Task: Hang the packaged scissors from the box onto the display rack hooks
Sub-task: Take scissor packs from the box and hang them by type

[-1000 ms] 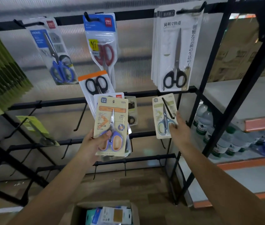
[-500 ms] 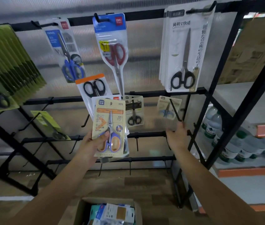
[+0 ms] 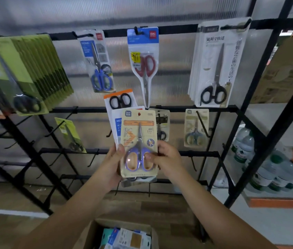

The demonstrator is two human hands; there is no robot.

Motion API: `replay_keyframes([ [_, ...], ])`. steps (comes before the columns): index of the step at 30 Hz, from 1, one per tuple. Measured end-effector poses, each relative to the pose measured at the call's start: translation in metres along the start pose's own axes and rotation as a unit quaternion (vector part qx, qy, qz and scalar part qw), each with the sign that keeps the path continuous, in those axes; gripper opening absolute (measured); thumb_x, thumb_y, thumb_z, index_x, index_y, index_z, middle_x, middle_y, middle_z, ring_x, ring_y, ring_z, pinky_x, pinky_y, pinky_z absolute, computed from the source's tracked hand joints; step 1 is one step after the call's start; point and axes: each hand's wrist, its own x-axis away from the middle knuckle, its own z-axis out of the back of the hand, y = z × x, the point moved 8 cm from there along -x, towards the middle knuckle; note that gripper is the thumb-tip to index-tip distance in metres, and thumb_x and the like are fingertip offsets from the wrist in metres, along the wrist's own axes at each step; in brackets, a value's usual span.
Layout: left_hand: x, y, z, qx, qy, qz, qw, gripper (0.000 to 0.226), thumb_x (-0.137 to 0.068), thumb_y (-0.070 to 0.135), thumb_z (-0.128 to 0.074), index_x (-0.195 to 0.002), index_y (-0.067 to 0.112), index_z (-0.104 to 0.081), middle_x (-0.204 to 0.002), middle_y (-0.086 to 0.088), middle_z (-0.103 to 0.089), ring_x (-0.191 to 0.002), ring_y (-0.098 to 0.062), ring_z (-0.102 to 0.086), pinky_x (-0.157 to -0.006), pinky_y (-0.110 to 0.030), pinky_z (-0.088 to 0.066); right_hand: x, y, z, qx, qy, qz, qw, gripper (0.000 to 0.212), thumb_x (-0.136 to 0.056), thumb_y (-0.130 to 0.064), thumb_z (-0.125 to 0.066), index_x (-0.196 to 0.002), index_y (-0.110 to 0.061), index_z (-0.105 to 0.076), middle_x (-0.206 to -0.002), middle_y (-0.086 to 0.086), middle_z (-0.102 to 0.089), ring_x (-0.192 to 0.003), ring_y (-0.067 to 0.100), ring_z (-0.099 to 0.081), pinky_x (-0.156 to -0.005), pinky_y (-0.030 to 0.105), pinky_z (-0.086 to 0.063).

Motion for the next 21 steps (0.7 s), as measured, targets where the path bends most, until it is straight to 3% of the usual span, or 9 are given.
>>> replay_keyframes([
  [1,0.002,0.000,-0.002,0.007,-0.010,0.013,1.000,0.089,-0.066,0.058,-0.073,-0.139,0.018,-0.040,-0.132,-0.012,-0.057,-0.118,-0.034,-0.056,-0.090,-0.056,-0.050,0.001,-0.001,0.001,-0.021,-0.003,0.002,1.000,0.033,-0.080,0.010,-0.062,-0.093,-0.020,-0.061,-0.090,-0.005,-0.070,-0.085,0.011,-0.068,-0.075,0.028,-0.056],
  [3,0.002,-0.001,0.001,0.030,0.012,0.031,0.999,0.066,-0.080,0.045,-0.060,-0.138,0.018,-0.043,-0.127,-0.011,-0.061,-0.114,-0.032,-0.060,-0.084,-0.052,-0.053,0.004,-0.001,0.005,-0.046,-0.003,0.002,0.999,0.035,-0.083,0.013,-0.057,-0.098,-0.018,-0.060,-0.088,-0.007,-0.070,-0.082,0.006,-0.068,-0.070,0.023,-0.055],
  [6,-0.001,-0.007,0.001,0.029,0.056,0.045,0.997,0.053,-0.076,0.030,-0.058,-0.127,0.016,-0.053,-0.111,-0.007,-0.070,-0.096,-0.025,-0.069,-0.066,-0.041,-0.058,0.014,0.008,0.014,-0.054,0.022,0.002,0.998,0.034,-0.085,0.014,-0.052,-0.098,-0.018,-0.055,-0.092,-0.005,-0.067,-0.083,0.005,-0.065,-0.070,0.018,-0.053],
  [10,-0.006,-0.018,-0.024,0.033,0.030,0.049,0.998,0.042,-0.082,0.022,-0.054,-0.123,0.013,-0.055,-0.107,-0.009,-0.071,-0.092,-0.024,-0.070,-0.066,-0.038,-0.058,0.031,0.014,0.040,-0.054,0.064,0.027,0.996,0.033,-0.085,0.015,-0.049,-0.097,-0.016,-0.052,-0.093,-0.003,-0.065,-0.081,0.002,-0.063,-0.065,0.015,-0.050],
  [14,-0.012,-0.030,-0.026,0.035,0.059,0.073,0.995,0.028,-0.089,0.021,-0.056,-0.116,0.018,-0.060,-0.106,-0.008,-0.071,-0.094,-0.027,-0.070,-0.066,-0.041,-0.058,0.054,0.010,0.099,-0.067,0.152,0.083,0.983,0.043,-0.081,0.020,-0.046,-0.104,-0.015,-0.053,-0.088,-0.010,-0.072,-0.084,0.004,-0.067,-0.072,0.022,-0.054],
  [18,-0.015,-0.034,-0.020,0.027,0.075,0.077,0.994,0.024,-0.091,0.021,-0.055,-0.114,0.019,-0.061,-0.104,-0.007,-0.072,-0.087,-0.028,-0.071,-0.061,-0.041,-0.057,0.080,0.022,0.151,0.023,0.217,0.072,0.973,0.069,-0.086,0.021,-0.042,-0.140,-0.022,-0.036,-0.123,-0.008,-0.061,-0.112,0.008,-0.059,-0.089,0.024,-0.050],
  [21,-0.015,-0.038,-0.023,0.029,0.072,0.076,0.994,0.023,-0.093,0.020,-0.054,-0.115,0.017,-0.060,-0.098,-0.006,-0.074,-0.079,-0.026,-0.072,-0.058,-0.040,-0.056,0.087,0.030,0.170,0.111,0.253,0.041,0.960,0.070,-0.089,0.016,-0.044,-0.144,-0.026,-0.031,-0.131,-0.003,-0.053,-0.112,0.006,-0.056,-0.080,0.009,-0.046],
])
